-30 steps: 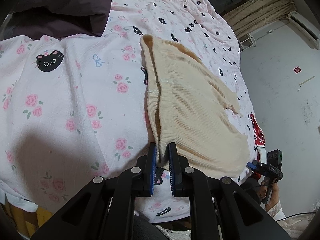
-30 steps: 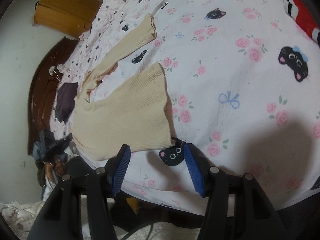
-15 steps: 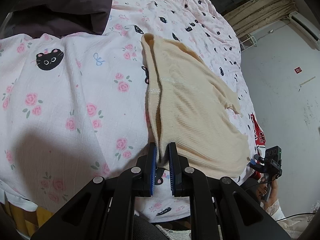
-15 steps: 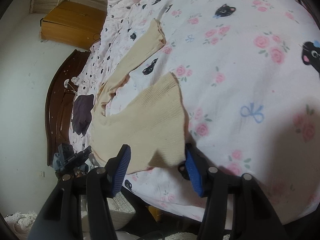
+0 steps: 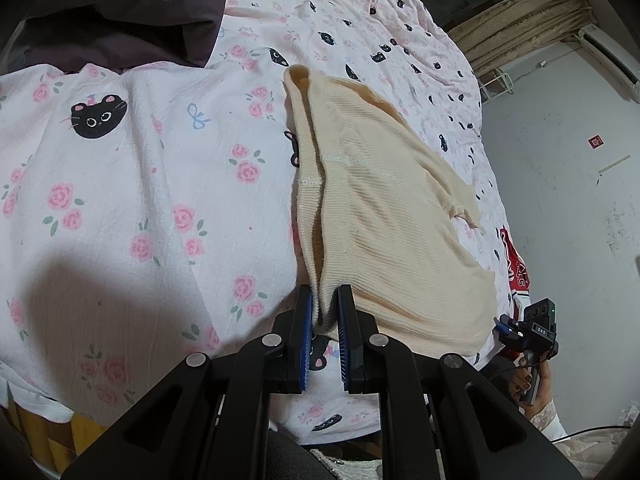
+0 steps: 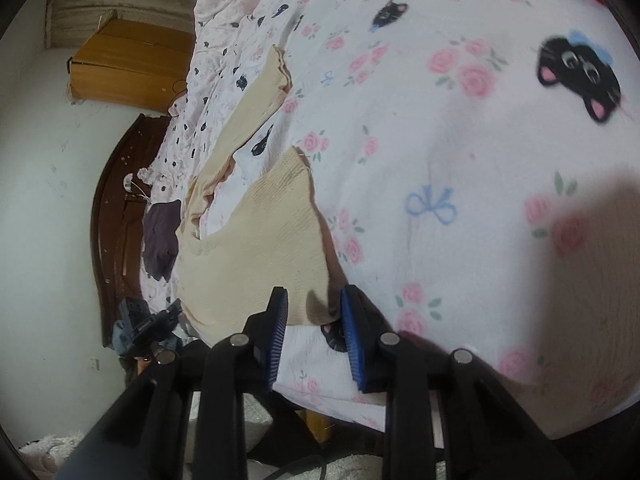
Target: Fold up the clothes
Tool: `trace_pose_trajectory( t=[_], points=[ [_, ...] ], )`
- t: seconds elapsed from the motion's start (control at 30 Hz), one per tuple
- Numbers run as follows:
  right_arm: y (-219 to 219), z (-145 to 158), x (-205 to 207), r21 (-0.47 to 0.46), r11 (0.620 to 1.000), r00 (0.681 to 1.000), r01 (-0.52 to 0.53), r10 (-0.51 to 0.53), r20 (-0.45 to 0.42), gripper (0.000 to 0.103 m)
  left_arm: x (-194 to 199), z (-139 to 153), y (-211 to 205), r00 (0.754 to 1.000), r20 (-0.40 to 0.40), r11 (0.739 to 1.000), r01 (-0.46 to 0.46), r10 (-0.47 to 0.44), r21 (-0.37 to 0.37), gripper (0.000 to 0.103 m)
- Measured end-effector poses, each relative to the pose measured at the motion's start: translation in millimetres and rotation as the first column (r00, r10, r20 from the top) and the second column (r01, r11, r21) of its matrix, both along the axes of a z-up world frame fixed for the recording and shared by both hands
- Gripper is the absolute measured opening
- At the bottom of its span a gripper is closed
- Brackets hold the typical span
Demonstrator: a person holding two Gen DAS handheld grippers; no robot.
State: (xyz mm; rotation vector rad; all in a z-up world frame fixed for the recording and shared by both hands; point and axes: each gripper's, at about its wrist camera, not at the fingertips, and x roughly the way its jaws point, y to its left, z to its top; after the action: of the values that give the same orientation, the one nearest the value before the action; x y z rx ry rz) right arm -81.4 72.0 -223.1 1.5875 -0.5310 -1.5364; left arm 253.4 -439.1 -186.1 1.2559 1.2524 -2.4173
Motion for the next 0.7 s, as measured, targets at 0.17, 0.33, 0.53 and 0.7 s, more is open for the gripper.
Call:
trace_pose_trajectory(
  t=[0.17, 0.33, 0.53, 0.7],
  points=[
    [9, -10, 0, -0.047, 0.998, 0.998, 0.030, -0.027, 0.064, 0.028, -2, 0, 0, 1.000, 0.002, 1.000, -0.001, 0.001, -0.004, 0.010],
    [13, -12, 5, -0.050, 0.998, 0.997, 0.031, -0.027, 0.072, 0.028, -3, 0, 0, 1.000, 0.003, 1.000, -0.001, 0.001, -0.004, 0.010],
    [12, -14, 9, -0.058, 0.998, 0.997, 0.025, -0.021, 0.072, 0.029, -4, -1, 0, 1.000, 0.006, 1.000, 0.003, -0.003, -0.007, 0.010],
    [3, -16, 7, -0.085, 0.996, 0.997, 0.033, -0.026, 0.075, 0.029, -3, -1, 1, 1.000, 0.006, 1.000, 0.002, -0.002, -0.006, 0.010]
  ],
)
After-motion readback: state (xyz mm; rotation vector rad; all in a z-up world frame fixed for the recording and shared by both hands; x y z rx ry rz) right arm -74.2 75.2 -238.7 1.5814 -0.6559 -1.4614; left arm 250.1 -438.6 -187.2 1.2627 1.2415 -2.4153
